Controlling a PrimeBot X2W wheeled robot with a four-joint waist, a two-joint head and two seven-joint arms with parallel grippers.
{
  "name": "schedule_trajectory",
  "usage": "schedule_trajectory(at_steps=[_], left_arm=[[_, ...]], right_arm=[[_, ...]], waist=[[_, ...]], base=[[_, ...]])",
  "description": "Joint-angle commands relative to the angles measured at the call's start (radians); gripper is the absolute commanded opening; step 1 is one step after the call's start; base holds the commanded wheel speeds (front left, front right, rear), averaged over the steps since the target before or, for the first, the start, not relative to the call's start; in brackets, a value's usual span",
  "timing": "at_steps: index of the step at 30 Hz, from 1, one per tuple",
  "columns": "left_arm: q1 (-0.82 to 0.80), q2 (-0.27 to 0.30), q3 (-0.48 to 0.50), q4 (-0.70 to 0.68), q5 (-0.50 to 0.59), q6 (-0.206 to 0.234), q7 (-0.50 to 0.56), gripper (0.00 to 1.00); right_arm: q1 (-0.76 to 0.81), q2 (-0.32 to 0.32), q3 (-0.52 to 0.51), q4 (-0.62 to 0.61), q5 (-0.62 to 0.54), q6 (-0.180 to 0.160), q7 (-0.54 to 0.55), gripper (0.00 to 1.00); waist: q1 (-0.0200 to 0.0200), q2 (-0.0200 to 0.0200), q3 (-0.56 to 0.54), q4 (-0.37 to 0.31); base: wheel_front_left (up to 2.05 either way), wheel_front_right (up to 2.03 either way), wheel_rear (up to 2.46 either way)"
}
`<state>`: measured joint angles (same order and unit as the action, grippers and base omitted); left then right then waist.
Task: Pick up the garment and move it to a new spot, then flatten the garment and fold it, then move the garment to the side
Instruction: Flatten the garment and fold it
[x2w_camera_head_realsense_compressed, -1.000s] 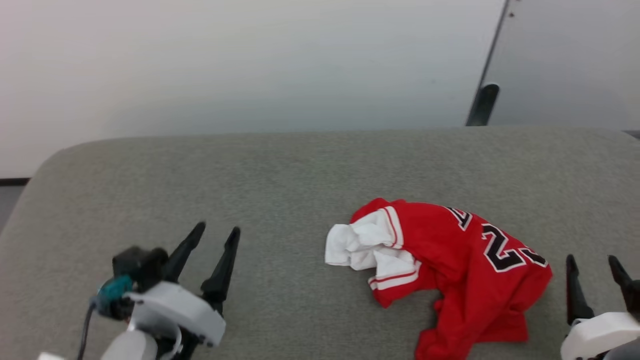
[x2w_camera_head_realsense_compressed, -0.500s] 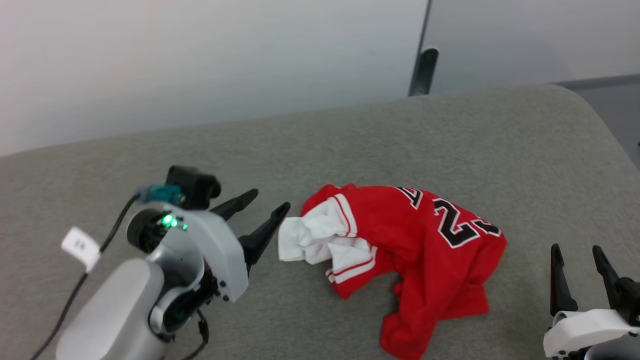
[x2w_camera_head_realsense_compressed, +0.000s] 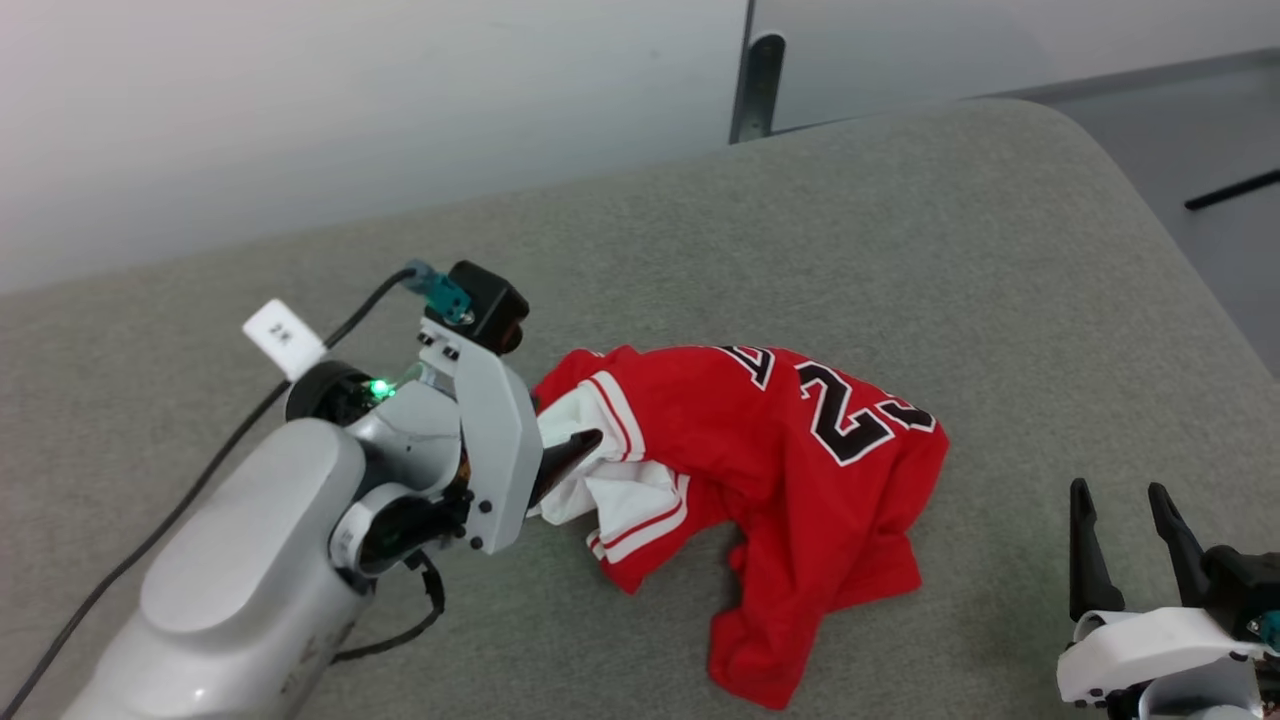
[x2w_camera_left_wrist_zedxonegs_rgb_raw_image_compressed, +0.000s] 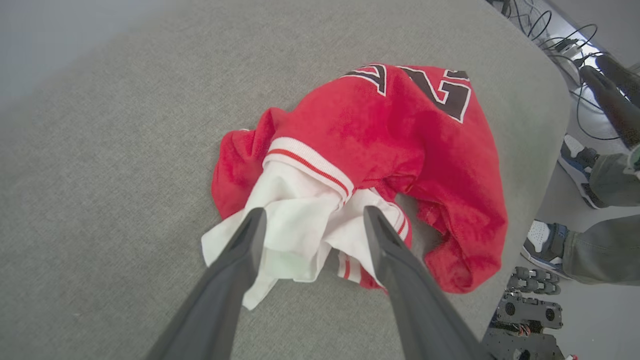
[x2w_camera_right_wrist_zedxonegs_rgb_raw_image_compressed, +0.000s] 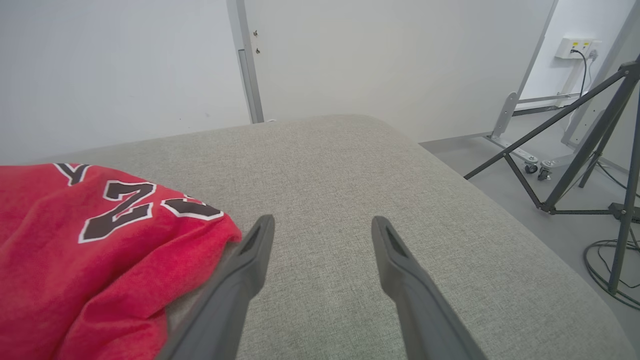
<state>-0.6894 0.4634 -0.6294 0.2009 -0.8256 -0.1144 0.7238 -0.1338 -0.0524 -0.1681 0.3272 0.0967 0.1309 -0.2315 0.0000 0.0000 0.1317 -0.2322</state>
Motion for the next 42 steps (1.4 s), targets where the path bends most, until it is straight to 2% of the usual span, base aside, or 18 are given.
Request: schedule_trajectory(at_steps=[1,15,16,17,18,19,20,30,36,42], left_arm=[[-0.019,-0.006,-0.014,0.019,0.012,0.002,0.016,1.00],[-0.071,-0.021,-0.061,0.170,0.025,0.009,0.087,1.00],[-0.072,-0.025,-0.062,0.180,0.021,0.012,0.094,0.89],[-0.073,-0.026,-0.065,0.189,0.019,0.014,0.103,0.62],[-0.076,-0.027,-0.070,0.196,0.023,0.014,0.109,0.44],[-0.078,-0.029,-0.071,0.205,0.021,0.017,0.116,0.36],[-0.079,-0.034,-0.068,0.215,0.011,0.019,0.122,0.00],[-0.158,-0.032,-0.057,0.212,0.000,0.023,0.169,0.00],[-0.228,-0.042,-0.075,0.195,0.031,0.006,0.144,0.00],[-0.303,-0.064,-0.118,0.213,0.063,-0.011,0.100,0.00]], right_arm=[[-0.012,0.003,0.003,0.010,0.007,0.000,-0.008,1.00],[-0.040,0.003,0.011,0.061,0.036,0.000,-0.029,1.00],[-0.042,0.003,0.010,0.063,0.037,0.000,-0.030,1.00],[-0.043,0.003,0.010,0.064,0.040,0.000,-0.031,1.00],[-0.044,0.003,0.011,0.065,0.041,0.000,-0.032,1.00],[-0.044,0.003,0.010,0.066,0.042,0.000,-0.031,1.00],[-0.043,0.003,0.011,0.068,0.043,0.000,-0.031,1.00],[-0.050,0.003,0.014,0.075,0.048,0.000,-0.034,1.00],[-0.057,0.003,0.030,0.084,0.053,0.000,-0.035,1.00],[-0.063,0.003,0.059,0.090,0.072,0.000,-0.035,1.00]], waist=[[0.0000,0.0000,0.018,-0.023],[0.0000,0.0000,0.039,-0.055],[0.0000,0.0000,0.039,-0.055],[0.0000,0.0000,0.040,-0.055],[0.0000,0.0000,0.041,-0.055],[0.0000,0.0000,0.042,-0.054],[0.0000,0.0000,0.043,-0.053],[0.0000,0.0000,0.044,-0.050],[0.0000,0.0000,0.041,-0.060],[0.0000,0.0000,0.045,-0.100]], base=[[0.00,0.00,0.00],[0.00,0.00,0.00],[0.00,0.00,0.00],[0.00,0.00,0.00],[0.00,0.00,0.00],[0.00,0.00,0.00],[0.00,0.00,0.00],[0.00,0.00,0.00],[0.00,0.00,0.00],[0.00,0.00,0.00]])
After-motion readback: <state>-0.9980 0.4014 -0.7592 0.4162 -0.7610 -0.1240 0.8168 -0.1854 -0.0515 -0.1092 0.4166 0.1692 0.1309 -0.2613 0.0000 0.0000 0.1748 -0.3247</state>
